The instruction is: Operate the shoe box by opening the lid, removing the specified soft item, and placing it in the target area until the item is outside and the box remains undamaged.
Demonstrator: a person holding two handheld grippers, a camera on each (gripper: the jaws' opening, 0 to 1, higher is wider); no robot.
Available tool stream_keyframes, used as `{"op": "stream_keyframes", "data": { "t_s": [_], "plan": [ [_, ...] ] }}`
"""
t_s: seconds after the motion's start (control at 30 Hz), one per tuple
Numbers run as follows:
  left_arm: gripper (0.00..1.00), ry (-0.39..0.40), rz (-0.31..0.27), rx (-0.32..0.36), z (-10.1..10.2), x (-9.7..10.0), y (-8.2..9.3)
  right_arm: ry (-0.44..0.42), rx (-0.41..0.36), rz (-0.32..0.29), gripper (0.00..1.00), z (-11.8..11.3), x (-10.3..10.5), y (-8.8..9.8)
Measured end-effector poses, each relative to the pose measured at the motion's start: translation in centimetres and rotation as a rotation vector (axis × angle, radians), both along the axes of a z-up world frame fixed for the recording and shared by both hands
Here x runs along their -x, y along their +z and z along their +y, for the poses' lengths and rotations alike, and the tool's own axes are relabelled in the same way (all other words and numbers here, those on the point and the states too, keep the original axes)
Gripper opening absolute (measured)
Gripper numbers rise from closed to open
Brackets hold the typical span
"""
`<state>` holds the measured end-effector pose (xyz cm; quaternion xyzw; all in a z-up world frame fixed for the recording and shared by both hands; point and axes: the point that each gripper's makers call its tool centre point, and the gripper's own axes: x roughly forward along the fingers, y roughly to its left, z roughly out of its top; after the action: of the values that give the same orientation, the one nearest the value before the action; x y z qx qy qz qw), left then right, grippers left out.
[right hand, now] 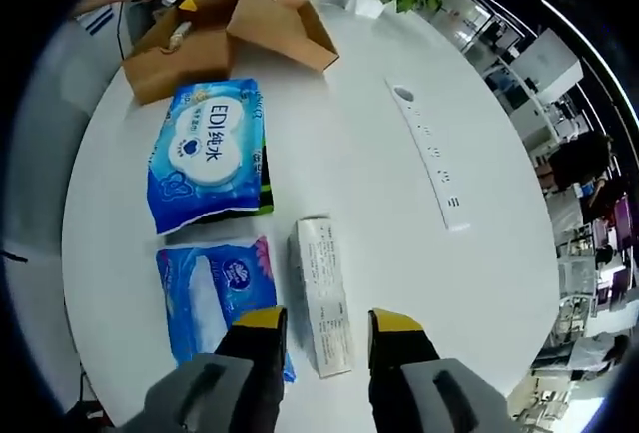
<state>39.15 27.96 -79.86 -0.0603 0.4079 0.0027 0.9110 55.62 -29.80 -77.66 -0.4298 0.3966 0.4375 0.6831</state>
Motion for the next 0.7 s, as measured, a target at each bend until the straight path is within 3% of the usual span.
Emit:
{"op": "stream_keyframes", "data": {
  "t_s": [0.33,0.7],
  "plan": [
    [0.09,-0.017,-0.038,-0.008,-1.0,-0.1,1.6,-0.083,-0.114,-0.039,0.49,1.4,2.4,2.7],
    [0.22,-0.132,-0.110,-0.053,-2.6,-1.7,5.0,-0.243,-0.246,-0.101,0.65,3.6,6.5,6.2]
  ]
}}
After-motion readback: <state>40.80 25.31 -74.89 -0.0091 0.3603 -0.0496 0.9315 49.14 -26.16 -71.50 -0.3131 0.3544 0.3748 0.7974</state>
